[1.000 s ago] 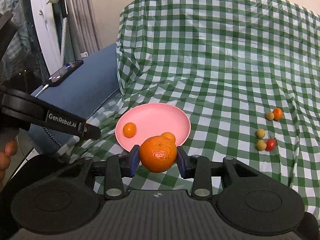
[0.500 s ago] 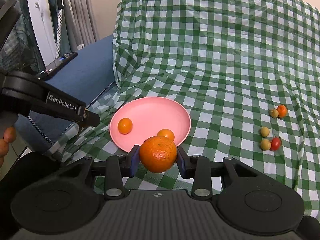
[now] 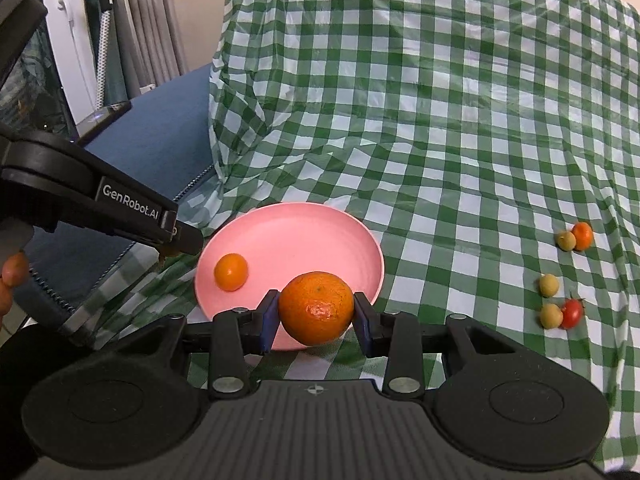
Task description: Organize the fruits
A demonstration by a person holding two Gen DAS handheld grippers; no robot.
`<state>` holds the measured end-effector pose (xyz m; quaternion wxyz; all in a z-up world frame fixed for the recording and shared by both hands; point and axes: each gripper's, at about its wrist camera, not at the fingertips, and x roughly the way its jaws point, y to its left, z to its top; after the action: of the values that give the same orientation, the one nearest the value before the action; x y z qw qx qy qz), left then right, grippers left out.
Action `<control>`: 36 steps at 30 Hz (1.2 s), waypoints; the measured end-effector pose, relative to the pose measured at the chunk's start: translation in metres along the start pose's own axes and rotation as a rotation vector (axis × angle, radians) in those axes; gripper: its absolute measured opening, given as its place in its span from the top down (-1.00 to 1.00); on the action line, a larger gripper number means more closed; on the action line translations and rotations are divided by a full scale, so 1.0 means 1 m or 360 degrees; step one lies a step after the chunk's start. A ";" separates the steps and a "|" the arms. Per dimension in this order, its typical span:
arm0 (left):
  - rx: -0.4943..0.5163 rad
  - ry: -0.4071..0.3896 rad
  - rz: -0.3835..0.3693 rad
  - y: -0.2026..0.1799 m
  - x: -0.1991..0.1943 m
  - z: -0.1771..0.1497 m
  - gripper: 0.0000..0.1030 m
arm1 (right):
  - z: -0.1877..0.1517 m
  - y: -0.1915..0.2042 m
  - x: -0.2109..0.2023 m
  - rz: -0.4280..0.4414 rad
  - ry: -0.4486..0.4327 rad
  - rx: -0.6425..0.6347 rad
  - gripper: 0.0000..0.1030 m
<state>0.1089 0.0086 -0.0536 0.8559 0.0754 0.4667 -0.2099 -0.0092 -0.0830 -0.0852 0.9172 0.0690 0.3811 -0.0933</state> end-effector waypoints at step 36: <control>0.0060 -0.0054 0.0123 0.009 0.028 0.021 -0.99 | 0.024 -0.010 0.053 0.0028 0.0122 0.0017 -0.68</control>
<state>0.1426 0.0020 -0.0656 0.8695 0.1060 0.4449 -0.1868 0.0412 -0.1041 -0.1065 0.9024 0.0807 0.4148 -0.0846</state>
